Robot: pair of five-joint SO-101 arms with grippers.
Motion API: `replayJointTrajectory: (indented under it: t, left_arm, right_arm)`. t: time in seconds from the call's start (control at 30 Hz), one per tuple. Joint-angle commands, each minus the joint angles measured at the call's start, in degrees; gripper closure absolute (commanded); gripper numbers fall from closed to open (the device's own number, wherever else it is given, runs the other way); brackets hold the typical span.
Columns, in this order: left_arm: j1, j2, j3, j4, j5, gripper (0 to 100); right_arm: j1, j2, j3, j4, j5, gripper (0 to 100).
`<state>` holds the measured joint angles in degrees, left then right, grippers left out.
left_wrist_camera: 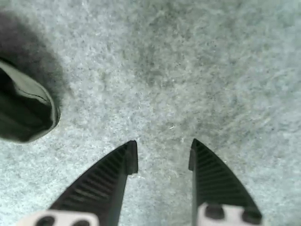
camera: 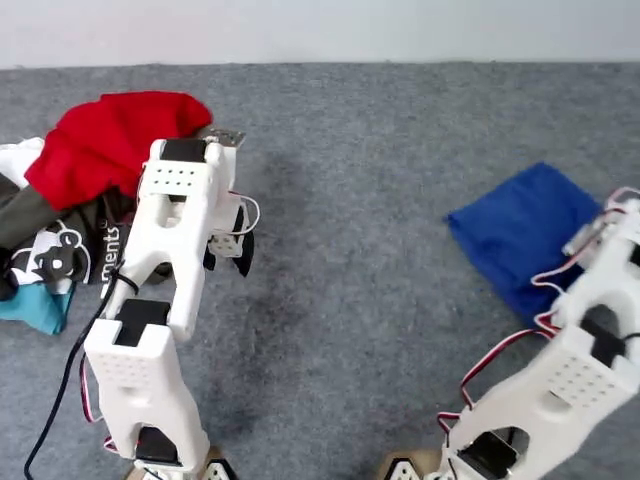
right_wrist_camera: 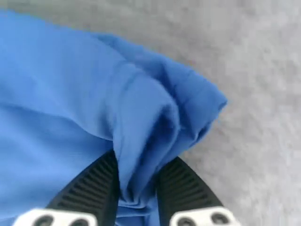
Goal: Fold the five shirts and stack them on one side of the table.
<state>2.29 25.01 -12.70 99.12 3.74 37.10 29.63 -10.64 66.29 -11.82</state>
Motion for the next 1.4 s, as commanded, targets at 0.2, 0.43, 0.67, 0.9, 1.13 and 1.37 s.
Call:
replayJointTrajectory:
  t: [0.2,0.43,0.67,0.9,1.13,1.37]
  left_arm:
    - [0.4,-2.7,-0.2,0.0,-0.4,82]
    - [0.4,-2.7,-0.2,0.0,-0.4,82]
    - [0.4,-2.7,-0.2,0.0,-0.4,82]
    - [0.4,-2.7,-0.2,0.0,-0.4,82]
    - [0.4,-2.7,-0.2,0.0,-0.4,82]
    - [0.4,-2.7,-0.2,0.0,-0.4,82]
  right_arm:
    - [8.7,0.7,-2.6,5.3,-8.2,99.0]
    - [8.8,0.7,-2.4,5.5,-8.3,99.0]
    - [8.7,0.2,-3.3,9.5,-3.6,95.7]
    - [9.5,0.4,-15.7,23.5,-1.2,81.8]
    - [9.0,0.3,-23.6,33.9,2.2,81.8]
    - [0.6,2.1,-24.6,28.1,4.0,81.9]
